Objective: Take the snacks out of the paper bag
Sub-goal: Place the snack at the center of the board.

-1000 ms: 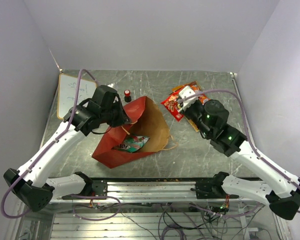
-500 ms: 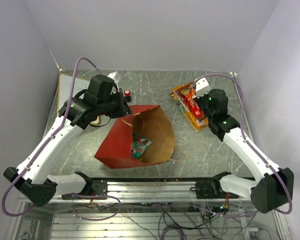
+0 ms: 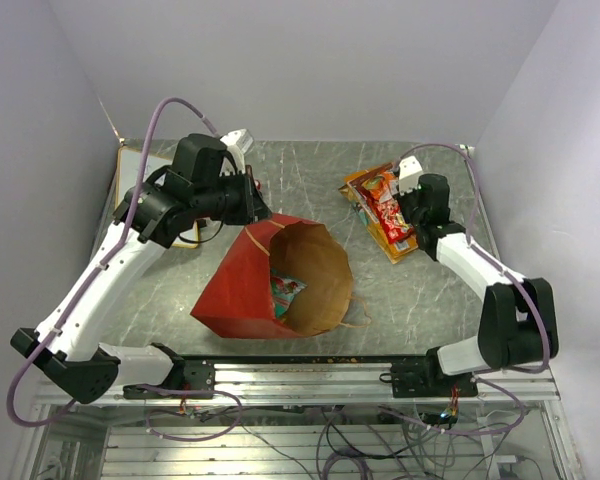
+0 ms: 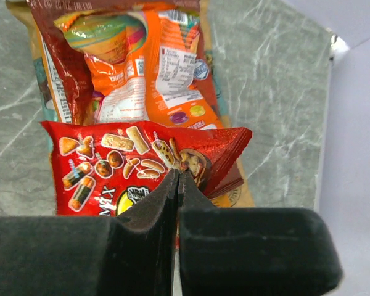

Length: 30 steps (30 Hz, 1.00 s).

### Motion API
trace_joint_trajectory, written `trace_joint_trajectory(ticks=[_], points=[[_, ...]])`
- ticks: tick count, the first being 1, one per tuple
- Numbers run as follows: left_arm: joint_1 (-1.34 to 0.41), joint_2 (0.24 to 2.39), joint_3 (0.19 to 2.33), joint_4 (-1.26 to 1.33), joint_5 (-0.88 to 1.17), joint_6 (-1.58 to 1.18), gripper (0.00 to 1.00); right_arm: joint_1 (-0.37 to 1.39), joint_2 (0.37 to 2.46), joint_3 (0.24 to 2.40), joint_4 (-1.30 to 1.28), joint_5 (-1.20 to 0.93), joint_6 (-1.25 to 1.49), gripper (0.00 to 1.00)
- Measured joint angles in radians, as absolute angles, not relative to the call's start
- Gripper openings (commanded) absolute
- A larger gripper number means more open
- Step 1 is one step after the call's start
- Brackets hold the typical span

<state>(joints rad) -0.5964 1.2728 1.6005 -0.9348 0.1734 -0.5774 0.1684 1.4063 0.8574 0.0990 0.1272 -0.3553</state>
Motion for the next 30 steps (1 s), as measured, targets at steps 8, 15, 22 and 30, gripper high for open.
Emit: trace_joint_trajectory(ticks=[8, 15, 22, 30], points=[[-0.596, 1.272, 1.637, -0.906, 0.219, -0.512, 0.07, 0.136, 1.523, 0.846, 0.170, 0.093, -0.305, 0.00], [-0.596, 1.272, 1.659, -0.901, 0.220, -0.498, 0.07, 0.112, 1.593, 0.841, 0.235, 0.086, -0.317, 0.00], [-0.596, 1.258, 1.659, -0.897, 0.220, -0.513, 0.07, 0.086, 1.639, 0.841, 0.276, 0.100, -0.344, 0.00], [-0.596, 1.196, 1.615, -0.854, 0.222, -0.563, 0.07, 0.083, 1.636, 0.851, 0.257, 0.094, -0.320, 0.31]])
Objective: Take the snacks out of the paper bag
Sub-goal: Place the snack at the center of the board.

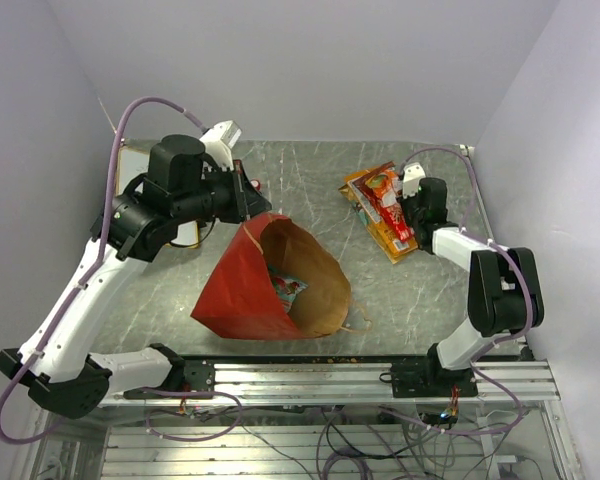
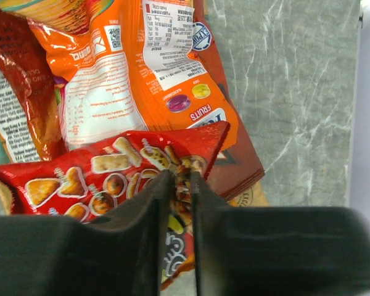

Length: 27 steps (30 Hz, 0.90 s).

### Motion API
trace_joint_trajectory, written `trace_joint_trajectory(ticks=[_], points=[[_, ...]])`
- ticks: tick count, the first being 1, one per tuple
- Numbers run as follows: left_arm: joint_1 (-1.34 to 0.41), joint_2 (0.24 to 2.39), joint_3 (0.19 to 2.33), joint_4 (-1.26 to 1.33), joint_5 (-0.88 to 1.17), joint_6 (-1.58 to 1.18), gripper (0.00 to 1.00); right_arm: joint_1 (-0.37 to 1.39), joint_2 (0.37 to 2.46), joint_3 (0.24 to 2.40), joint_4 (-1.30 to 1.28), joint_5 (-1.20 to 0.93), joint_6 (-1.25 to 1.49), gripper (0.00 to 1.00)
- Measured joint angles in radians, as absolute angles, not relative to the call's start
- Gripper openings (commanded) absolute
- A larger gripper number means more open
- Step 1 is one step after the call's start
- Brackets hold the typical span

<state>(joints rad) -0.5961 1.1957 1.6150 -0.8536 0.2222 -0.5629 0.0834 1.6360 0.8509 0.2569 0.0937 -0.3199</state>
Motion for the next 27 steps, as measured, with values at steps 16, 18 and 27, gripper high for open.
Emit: trace_joint_trajectory(ticks=[16, 18, 27], points=[[-0.596, 1.131, 1.383, -0.733, 0.296, -0.754, 0.07, 0.087, 1.224, 0.809, 0.065, -0.110, -0.176, 0.63], [-0.596, 1.131, 1.375, -0.722, 0.302, -0.773, 0.07, 0.103, 1.175, 0.804, 0.033, -0.171, -0.171, 0.63], [-0.596, 1.143, 1.399, -0.736, 0.297, -0.754, 0.07, 0.351, 1.060, 0.736, -0.029, -0.456, -0.082, 0.77]])
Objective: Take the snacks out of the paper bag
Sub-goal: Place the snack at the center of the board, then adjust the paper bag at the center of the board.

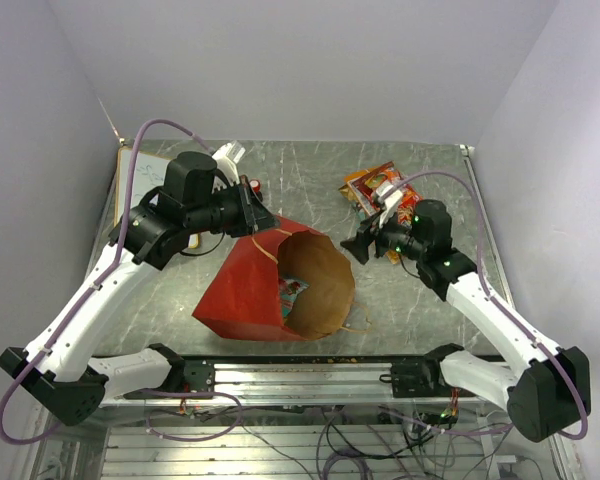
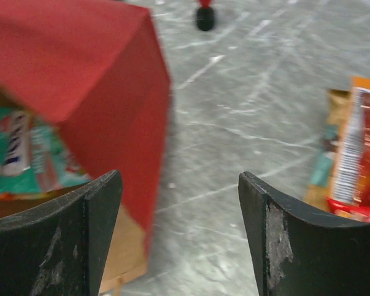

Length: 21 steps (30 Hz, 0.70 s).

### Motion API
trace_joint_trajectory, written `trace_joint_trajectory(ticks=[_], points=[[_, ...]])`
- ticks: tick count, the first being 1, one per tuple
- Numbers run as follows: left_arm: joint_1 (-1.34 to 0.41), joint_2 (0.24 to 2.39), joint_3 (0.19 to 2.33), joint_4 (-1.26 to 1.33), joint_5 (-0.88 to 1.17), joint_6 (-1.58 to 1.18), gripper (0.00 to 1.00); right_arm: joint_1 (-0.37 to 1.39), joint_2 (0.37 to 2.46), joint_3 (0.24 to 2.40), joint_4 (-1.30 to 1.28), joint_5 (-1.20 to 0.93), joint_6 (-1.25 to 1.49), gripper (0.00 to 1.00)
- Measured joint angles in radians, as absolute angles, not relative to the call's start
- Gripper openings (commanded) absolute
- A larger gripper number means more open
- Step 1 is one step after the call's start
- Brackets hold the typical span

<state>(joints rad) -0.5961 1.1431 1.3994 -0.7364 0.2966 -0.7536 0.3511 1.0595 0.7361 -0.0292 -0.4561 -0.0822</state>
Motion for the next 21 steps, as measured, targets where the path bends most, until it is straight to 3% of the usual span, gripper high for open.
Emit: trace_joint_trajectory(ticks=[8, 15, 21], points=[[-0.596, 1.147, 1.411, -0.753, 0.293, -0.739, 0.07, 0.463, 1.007, 0.683, -0.026, -0.614, -0.081, 0.80], [-0.596, 1.147, 1.412, -0.754, 0.292, -0.739, 0.07, 0.569, 1.104, 0.806, -0.036, -0.571, -0.189, 0.79], [-0.596, 1.165, 1.455, -0.794, 0.273, -0.718, 0.07, 0.604, 1.186, 0.894, -0.010, -0.456, -0.247, 0.62]])
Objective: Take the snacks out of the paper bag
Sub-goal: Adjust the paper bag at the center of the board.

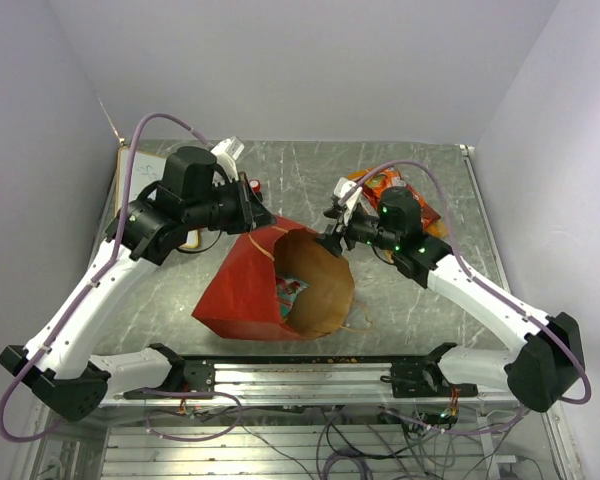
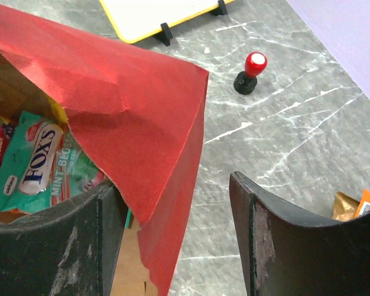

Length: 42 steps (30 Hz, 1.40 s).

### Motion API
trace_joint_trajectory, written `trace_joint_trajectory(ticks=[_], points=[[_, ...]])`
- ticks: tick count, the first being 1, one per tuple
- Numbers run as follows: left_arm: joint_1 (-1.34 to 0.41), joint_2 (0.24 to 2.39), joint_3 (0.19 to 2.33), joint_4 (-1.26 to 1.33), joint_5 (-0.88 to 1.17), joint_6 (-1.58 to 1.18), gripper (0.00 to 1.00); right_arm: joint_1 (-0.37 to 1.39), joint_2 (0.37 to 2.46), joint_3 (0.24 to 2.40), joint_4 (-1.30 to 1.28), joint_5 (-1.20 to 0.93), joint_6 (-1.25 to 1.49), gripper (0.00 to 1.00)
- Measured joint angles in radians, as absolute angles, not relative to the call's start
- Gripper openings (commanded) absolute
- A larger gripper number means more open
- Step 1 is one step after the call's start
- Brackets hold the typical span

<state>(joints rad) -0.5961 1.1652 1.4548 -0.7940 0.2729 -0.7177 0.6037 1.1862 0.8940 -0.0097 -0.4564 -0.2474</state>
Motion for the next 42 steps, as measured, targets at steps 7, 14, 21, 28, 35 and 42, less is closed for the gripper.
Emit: trace_joint_trajectory(ticks=[7, 14, 21, 28, 35, 42], points=[[-0.596, 1.194, 1.545, -0.871, 0.185, -0.664, 0.07, 0.641, 1.233, 0.903, 0.091, -0.476, -0.252, 0.59], [-0.596, 1.242, 1.607, -0.913, 0.120, -0.604, 0.07, 0.681, 1.325, 0.965, 0.124, -0.495, -0.298, 0.25], [-0.589, 1.318, 1.785, -1.002, -0.043, -0.502, 0.07, 0.685, 1.397, 1.089, 0.153, -0.410, -0.282, 0.00], [-0.562, 1.484, 2.020, -1.013, -0.159, -0.358, 0.07, 0.694, 1.408, 1.144, 0.178, -0.269, -0.245, 0.00], [-0.555, 1.642, 2.115, -0.962, -0.050, -0.284, 0.07, 0.686, 1.279, 1.010, 0.142, -0.176, -0.219, 0.00], [-0.556, 1.463, 1.732, -0.867, 0.167, -0.356, 0.07, 0.688, 1.073, 0.815, 0.047, -0.208, -0.155, 0.16]])
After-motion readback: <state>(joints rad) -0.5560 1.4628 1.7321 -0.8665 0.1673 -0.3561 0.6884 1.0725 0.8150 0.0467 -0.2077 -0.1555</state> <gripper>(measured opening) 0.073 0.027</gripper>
